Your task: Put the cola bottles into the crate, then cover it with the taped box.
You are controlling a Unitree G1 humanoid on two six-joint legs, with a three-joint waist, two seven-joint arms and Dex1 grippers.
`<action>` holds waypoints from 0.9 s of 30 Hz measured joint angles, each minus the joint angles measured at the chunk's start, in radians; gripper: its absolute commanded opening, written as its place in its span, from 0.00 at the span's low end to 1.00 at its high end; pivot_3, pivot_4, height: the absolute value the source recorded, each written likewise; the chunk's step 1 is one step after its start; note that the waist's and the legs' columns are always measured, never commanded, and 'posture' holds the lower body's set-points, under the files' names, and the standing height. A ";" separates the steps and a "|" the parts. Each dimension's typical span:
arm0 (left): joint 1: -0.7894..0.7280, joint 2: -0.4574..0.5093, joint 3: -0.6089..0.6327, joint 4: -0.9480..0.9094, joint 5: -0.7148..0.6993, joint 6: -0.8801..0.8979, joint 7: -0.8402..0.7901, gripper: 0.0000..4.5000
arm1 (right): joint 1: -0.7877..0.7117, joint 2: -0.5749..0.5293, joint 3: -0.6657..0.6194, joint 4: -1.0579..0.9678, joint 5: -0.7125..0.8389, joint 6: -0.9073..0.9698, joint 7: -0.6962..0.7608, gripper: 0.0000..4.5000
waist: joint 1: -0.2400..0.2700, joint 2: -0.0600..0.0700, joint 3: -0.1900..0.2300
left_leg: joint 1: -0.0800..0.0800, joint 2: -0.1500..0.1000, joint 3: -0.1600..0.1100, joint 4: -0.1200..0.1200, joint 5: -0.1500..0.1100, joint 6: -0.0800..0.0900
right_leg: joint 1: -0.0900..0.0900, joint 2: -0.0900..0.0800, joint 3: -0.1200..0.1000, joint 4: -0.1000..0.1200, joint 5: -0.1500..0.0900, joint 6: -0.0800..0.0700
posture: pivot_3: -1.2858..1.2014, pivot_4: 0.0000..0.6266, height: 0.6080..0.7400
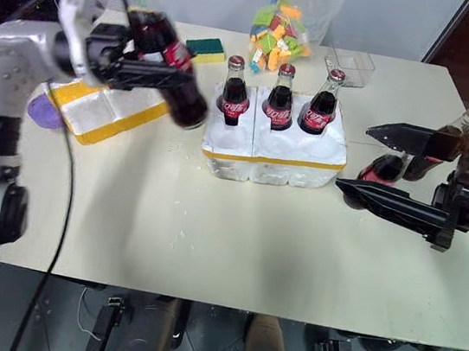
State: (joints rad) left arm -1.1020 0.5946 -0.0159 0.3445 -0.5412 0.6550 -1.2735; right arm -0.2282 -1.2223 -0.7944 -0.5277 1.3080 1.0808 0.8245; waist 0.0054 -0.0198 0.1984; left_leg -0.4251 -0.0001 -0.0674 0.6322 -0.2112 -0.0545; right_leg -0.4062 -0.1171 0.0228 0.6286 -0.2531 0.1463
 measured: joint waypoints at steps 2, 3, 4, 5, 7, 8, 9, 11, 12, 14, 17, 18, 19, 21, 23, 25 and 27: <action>-0.008 -0.046 -0.050 0.099 0.083 -0.093 0.016 0.63 | 0.012 0.009 -0.003 -0.002 0.001 -0.001 -0.020 1.00 | -0.007 0.000 0.000 | -0.001 0.000 0.000 -0.001 0.000 0.000 | -0.002 0.000 0.000 0.001 0.000 0.000 | 0.52 0.24 0.99; -0.009 -0.068 -0.069 0.152 0.116 -0.127 0.018 0.63 | 0.019 0.017 -0.007 -0.006 0.001 -0.001 -0.029 1.00 | -0.012 0.000 0.000 | -0.002 0.000 0.000 -0.002 0.000 0.000 | -0.003 0.000 0.000 0.001 0.000 0.000 | 0.52 0.24 0.99; -0.011 -0.088 -0.080 0.194 0.136 -0.157 0.016 0.63 | 0.027 0.024 -0.013 -0.010 0.002 -0.001 -0.037 1.00 | -0.016 0.000 0.000 | -0.002 0.000 0.000 -0.002 0.000 0.000 | -0.004 0.000 0.000 0.001 0.000 0.000 | 0.52 0.24 0.99; -0.016 -0.103 -0.082 0.211 0.142 -0.187 0.011 0.63 | 0.037 0.027 -0.017 -0.012 0.003 -0.001 -0.043 1.00 | -0.017 0.000 0.001 | -0.002 0.000 0.000 -0.002 -0.001 0.001 | -0.004 0.000 0.000 0.001 0.000 0.000 | 0.52 0.24 0.99; -0.045 -0.130 -0.102 0.250 0.182 -0.241 -0.001 0.63 | 0.064 0.034 -0.043 -0.024 0.004 0.002 -0.057 1.00 | -0.015 0.000 0.001 | -0.002 0.000 0.000 -0.002 -0.001 0.002 | -0.003 0.000 0.000 0.001 0.000 0.001 | 0.52 0.24 0.99; -0.047 -0.139 -0.105 0.264 0.189 -0.254 -0.004 0.63 | 0.074 0.041 -0.055 -0.030 0.004 0.003 -0.062 1.00 | -0.016 0.000 0.000 | -0.002 0.000 0.000 -0.002 -0.001 0.002 | -0.003 0.000 0.000 0.001 0.000 0.001 | 0.52 0.24 0.99; -0.047 -0.154 -0.108 0.283 0.198 -0.258 -0.006 0.63 | 0.091 0.049 -0.068 -0.038 0.006 0.003 -0.069 1.00 | -0.016 0.000 0.001 | -0.002 0.000 0.000 -0.002 -0.001 0.002 | -0.003 0.000 0.000 0.001 0.000 0.001 | 0.52 0.24 0.99; -0.042 -0.179 -0.109 0.309 0.206 -0.258 -0.008 0.63 | 0.114 0.067 -0.086 -0.051 0.012 0.003 -0.081 1.00 | -0.016 0.000 0.001 | -0.002 0.000 0.000 -0.001 -0.001 0.002 | -0.003 0.000 0.000 0.001 0.000 0.001 | 0.52 0.24 0.99; -0.039 -0.187 -0.109 0.315 0.206 -0.258 -0.010 0.63 | 0.125 0.068 -0.090 -0.058 0.014 0.003 -0.089 1.00 | -0.017 0.000 0.001 | -0.002 0.000 0.000 -0.001 -0.001 0.002 | -0.003 0.000 0.000 0.001 0.000 0.001 | 0.52 0.24 0.99; -0.039 -0.192 -0.109 0.315 0.207 -0.258 -0.011 0.63 | 0.135 0.068 -0.101 -0.059 0.024 0.003 -0.102 1.00 | -0.017 -0.001 0.001 | -0.002 0.000 0.000 -0.001 -0.001 0.002 | -0.003 0.000 0.000 0.001 0.000 0.001 | 0.52 0.24 0.99; -0.039 -0.193 -0.109 0.315 0.212 -0.258 -0.018 0.63 | 0.142 0.068 -0.115 -0.056 0.030 0.002 -0.115 1.00 | -0.016 -0.001 0.001 | -0.002 0.000 0.000 -0.001 -0.001 0.002 | -0.002 0.000 0.000 0.001 0.000 0.001 | 0.52 0.24 0.99; -0.039 -0.193 -0.111 0.315 0.221 -0.260 -0.022 0.63 | 0.144 0.068 -0.115 -0.055 0.030 0.000 -0.120 1.00 | -0.015 -0.001 0.001 | -0.002 0.000 0.000 -0.001 -0.001 0.002 | -0.002 0.000 0.000 0.001 0.000 0.001 | 0.52 0.24 0.99; -0.039 -0.192 -0.113 0.315 0.231 -0.264 -0.022 0.63 | 0.146 0.068 -0.115 -0.055 0.030 -0.001 -0.123 1.00 | -0.015 -0.001 0.001 | -0.002 0.000 0.000 -0.001 -0.001 0.002 | -0.002 0.000 0.000 0.001 0.000 0.001 | 0.52 0.24 0.99; -0.030 -0.191 -0.128 0.315 0.260 -0.290 -0.022 0.63 | 0.151 0.068 -0.113 -0.056 0.019 -0.012 -0.126 1.00 | -0.015 -0.001 0.001 | -0.002 0.000 0.000 -0.001 -0.001 0.002 | -0.002 0.000 0.000 0.001 0.000 0.001 | 0.52 0.24 0.99; -0.006 -0.187 -0.150 0.315 0.299 -0.324 -0.020 0.63 | 0.164 0.072 -0.105 -0.056 -0.007 -0.026 -0.126 1.00 | -0.015 0.000 0.001 | -0.001 0.000 0.000 -0.001 -0.001 0.002 | -0.002 0.000 0.000 0.001 0.000 0.001 | 0.52 0.24 0.99; 0.022 -0.197 -0.170 0.315 0.333 -0.358 -0.001 0.63 | 0.175 0.079 -0.077 -0.056 -0.044 -0.044 -0.130 1.00 | -0.019 -0.001 0.001 | -0.001 0.000 0.000 -0.001 -0.001 0.002 | -0.002 0.000 0.000 0.001 0.000 0.001 | 0.52 0.24 0.99; 0.034 -0.213 -0.182 0.320 0.360 -0.381 0.028 0.63 | 0.182 0.082 -0.050 -0.055 -0.086 -0.062 -0.131 1.00 | -0.020 0.000 0.001 | -0.001 0.000 0.000 -0.001 -0.001 0.002 | -0.002 0.000 0.000 0.002 0.000 0.001 | 0.52 0.24 0.99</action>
State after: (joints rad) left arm -1.0682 0.3820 -0.1982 0.6649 -0.1812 0.2736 -1.2453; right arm -0.0457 -1.1408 -0.8444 -0.5829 1.2220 1.0192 0.6933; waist -0.0142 -0.0202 0.1994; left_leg -0.4261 -0.0002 -0.0678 0.6312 -0.2121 -0.0528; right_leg -0.4086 -0.1167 0.0231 0.6303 -0.2532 0.1471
